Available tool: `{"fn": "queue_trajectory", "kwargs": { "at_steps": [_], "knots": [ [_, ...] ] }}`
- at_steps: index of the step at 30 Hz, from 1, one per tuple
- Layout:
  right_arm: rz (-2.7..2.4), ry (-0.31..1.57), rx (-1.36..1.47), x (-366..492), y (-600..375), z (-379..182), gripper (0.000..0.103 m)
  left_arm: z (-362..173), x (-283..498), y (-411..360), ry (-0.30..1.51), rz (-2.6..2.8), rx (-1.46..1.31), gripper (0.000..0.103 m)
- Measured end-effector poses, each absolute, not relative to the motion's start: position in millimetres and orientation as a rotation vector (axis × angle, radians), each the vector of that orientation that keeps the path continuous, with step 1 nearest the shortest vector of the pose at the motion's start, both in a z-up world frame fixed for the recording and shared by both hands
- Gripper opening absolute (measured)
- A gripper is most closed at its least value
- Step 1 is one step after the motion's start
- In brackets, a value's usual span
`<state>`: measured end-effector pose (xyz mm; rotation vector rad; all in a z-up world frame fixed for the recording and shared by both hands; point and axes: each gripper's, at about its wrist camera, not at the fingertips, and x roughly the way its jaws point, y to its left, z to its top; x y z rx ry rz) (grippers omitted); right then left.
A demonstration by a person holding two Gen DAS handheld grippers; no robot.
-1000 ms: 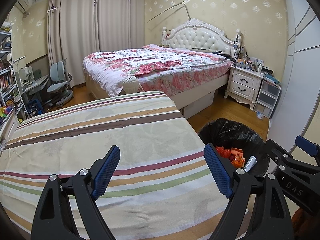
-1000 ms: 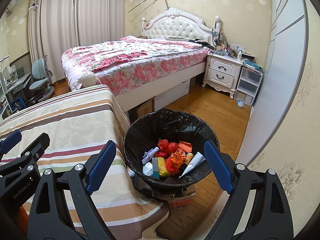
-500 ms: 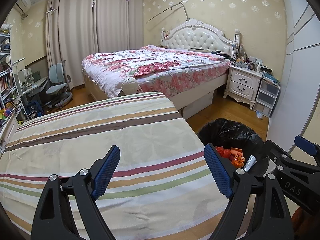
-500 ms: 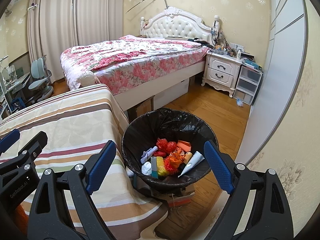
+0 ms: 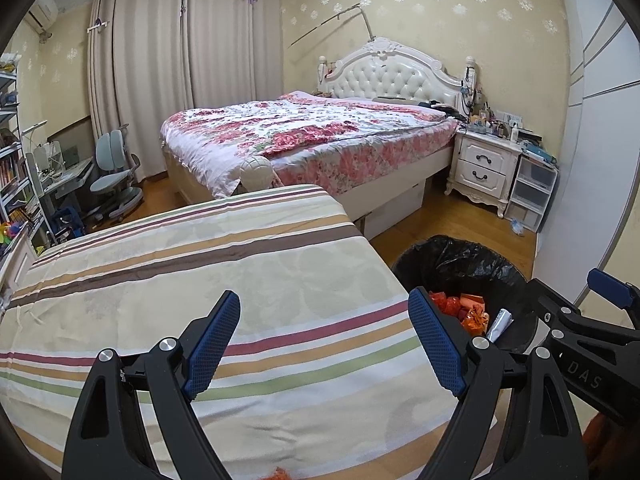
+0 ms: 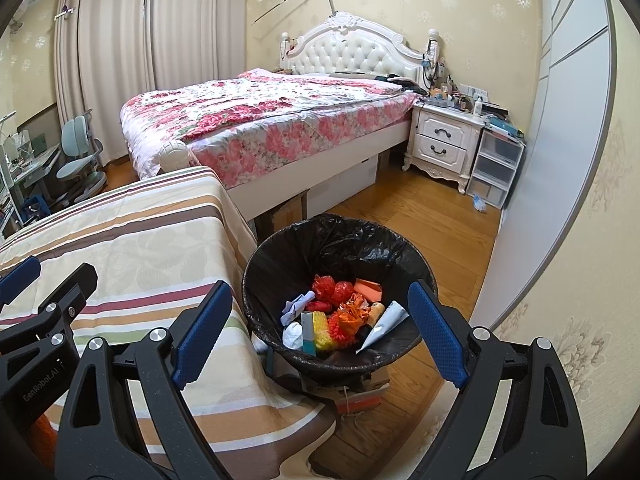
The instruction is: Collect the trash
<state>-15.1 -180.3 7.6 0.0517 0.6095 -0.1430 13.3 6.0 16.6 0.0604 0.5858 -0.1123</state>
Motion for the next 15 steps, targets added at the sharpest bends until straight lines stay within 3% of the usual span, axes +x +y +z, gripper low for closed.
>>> {"fn": "queue_trajectory", "kwargs": {
  "at_steps": [15],
  "knots": [
    [-0.139, 0.611, 0.051, -18.7, -183.3, 4.3, 0.087, 14.8, 16.6, 9.0, 0.581, -0.102, 0.066, 0.084]
  ]
}}
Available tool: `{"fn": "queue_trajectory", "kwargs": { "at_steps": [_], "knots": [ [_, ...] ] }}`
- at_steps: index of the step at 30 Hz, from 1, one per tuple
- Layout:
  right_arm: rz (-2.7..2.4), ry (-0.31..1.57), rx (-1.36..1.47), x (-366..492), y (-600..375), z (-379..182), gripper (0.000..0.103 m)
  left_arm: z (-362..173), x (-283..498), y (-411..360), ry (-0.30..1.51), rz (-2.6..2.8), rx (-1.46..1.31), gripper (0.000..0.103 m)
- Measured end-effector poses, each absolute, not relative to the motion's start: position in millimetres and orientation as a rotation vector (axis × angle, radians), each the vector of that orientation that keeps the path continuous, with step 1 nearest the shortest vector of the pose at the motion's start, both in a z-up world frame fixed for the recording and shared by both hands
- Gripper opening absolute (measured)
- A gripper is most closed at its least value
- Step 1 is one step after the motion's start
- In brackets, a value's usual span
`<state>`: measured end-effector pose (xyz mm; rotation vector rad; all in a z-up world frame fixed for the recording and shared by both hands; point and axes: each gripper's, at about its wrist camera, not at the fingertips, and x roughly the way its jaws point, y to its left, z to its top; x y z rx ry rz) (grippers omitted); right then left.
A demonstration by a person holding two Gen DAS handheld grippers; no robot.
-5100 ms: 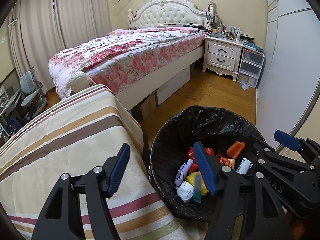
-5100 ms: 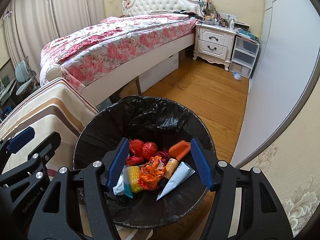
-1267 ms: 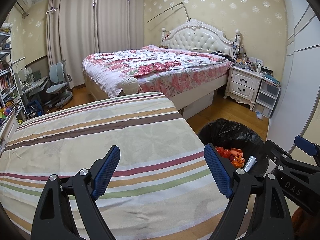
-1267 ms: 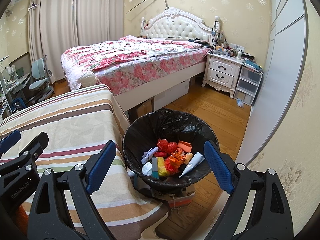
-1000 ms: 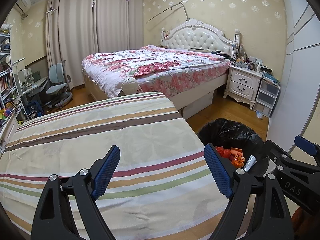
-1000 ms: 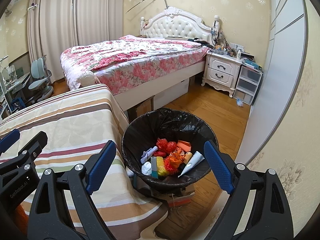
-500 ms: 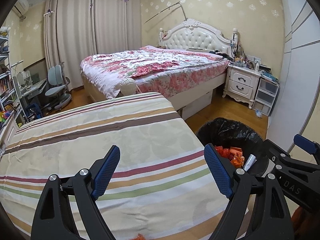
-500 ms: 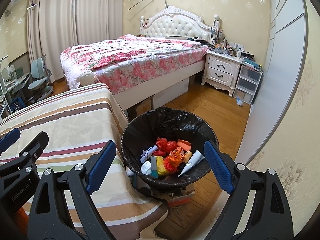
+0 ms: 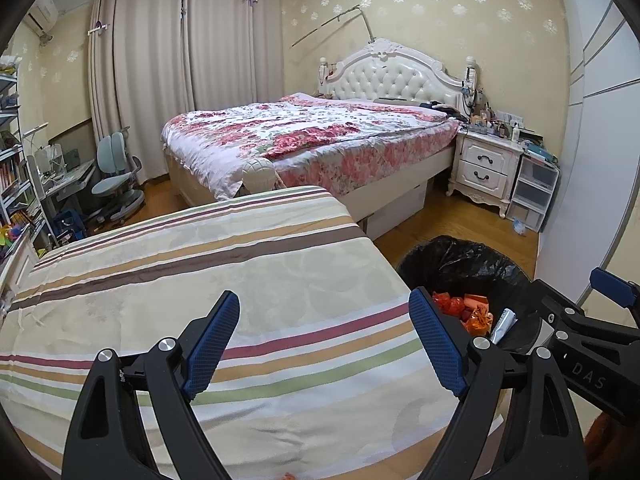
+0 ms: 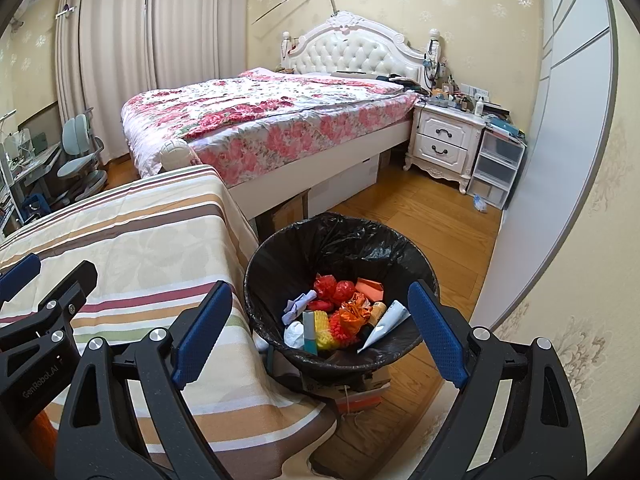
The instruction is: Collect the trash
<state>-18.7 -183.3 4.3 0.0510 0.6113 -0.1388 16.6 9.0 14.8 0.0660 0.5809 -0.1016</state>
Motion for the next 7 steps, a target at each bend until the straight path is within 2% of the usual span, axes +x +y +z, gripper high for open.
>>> {"fn": "queue_trajectory", "kwargs": {
  "at_steps": [7],
  "knots": [
    [-0.107, 0.632, 0.031, -14, -168, -5, 0.087, 4, 29, 31, 0.646, -0.065, 0.034, 0.084]
  ]
}}
